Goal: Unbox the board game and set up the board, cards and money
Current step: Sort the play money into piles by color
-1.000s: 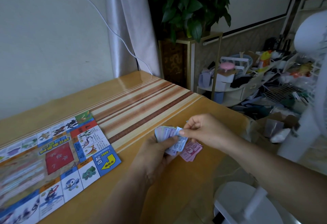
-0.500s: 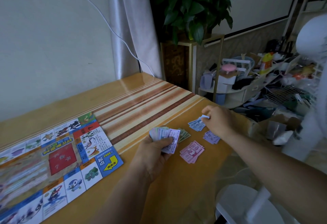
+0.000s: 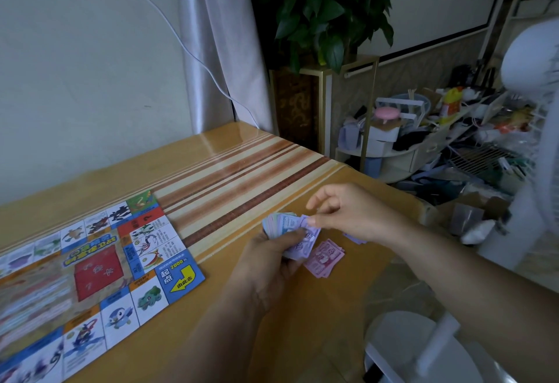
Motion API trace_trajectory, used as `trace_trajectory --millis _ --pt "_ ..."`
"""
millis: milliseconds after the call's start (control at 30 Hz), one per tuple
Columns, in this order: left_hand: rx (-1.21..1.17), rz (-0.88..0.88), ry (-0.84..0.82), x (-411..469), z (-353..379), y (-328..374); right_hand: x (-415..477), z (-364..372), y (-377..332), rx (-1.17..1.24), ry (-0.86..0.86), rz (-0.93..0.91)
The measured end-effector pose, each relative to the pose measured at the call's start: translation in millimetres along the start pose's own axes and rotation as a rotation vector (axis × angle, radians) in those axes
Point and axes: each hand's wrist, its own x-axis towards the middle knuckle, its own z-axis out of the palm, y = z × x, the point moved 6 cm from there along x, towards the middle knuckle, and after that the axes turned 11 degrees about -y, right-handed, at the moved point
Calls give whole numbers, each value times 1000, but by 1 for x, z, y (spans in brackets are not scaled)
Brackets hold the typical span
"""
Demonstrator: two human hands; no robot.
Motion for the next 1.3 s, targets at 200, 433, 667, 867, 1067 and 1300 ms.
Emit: trace_trajectory --millis 200,433,667,867,1067,1300 --pt "-166 -41 -31 -2 0 -1 -16 -50 40 -74 219 129" --pt "-116 -13 -21 -4 0 -5 -22 -46 75 -503 353 313" --pt "14 14 17 -3 -2 -4 -17 -18 14 -148 225 -18" --pt "95 41 -1 2 1 -1 -1 7 4 33 -38 26" --pt "-67 -13 0 8 5 7 11 -27 6 102 57 28" --pt "-211 -35 -5 4 -6 8 32 -49 68 -182 355 215"
